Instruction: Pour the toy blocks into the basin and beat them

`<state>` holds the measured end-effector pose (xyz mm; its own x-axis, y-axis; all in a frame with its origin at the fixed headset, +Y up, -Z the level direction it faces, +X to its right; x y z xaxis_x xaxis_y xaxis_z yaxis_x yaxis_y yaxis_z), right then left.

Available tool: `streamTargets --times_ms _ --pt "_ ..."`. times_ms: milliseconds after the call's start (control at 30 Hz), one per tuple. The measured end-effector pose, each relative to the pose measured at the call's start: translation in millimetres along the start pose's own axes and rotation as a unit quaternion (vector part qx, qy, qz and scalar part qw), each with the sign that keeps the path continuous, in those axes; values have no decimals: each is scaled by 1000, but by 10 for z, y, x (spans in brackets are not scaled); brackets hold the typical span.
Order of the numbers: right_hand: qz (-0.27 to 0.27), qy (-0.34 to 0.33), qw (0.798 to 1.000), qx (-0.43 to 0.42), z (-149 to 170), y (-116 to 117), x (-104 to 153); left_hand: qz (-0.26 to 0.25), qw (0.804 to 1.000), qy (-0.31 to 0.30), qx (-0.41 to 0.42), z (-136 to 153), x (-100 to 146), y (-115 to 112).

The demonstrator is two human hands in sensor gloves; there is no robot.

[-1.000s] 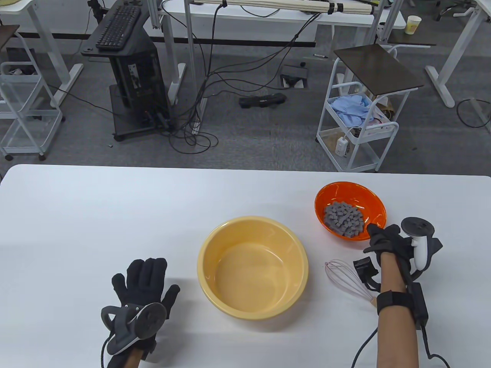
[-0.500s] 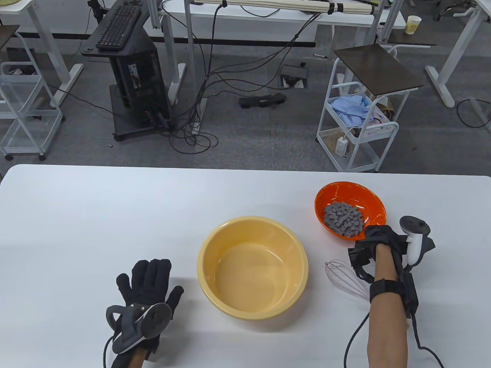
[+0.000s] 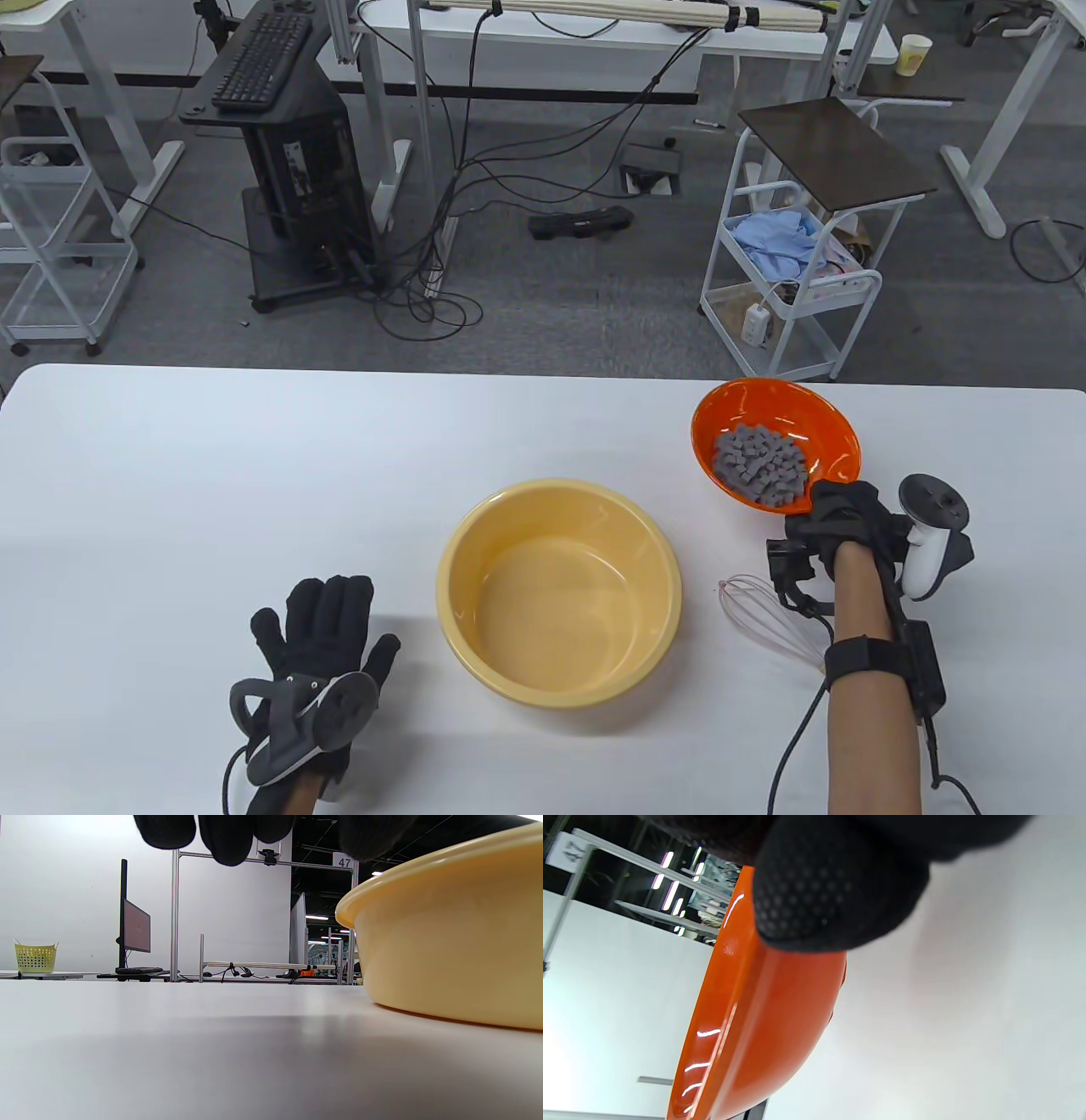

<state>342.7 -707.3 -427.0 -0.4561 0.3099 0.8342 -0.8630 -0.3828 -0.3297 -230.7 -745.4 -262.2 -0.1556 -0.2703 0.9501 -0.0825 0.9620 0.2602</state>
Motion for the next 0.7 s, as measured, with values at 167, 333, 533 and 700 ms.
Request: streamTargets --times_ms 167,333,533,700 --pt "-18 -53 998 21 -307 -38 340 -4 1000 4 -4 21 18 14" --pt "-48 -98 993 42 -478 38 680 1 1000 0 -8 36 33 -2" --pt "-72 -154 981 94 -614 235 1120 4 1000 -7 -19 -5 49 19" --pt "-71 -196 965 157 -679 437 1423 5 1000 -6 -16 -31 59 54"
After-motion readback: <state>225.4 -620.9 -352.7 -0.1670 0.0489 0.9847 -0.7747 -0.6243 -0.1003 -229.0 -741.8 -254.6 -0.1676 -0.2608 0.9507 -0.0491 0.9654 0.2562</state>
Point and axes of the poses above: the tracker on the back of each hand, its own z axis roughly to the little-finger side, its own x axis roughly from the fingertips to the wrist, y = z × x, the point moved 1 cm from there along -x, roughly from the wrist to the fingertips, and after that the axes turned 2 degrees about x, right-handed, at the moved point
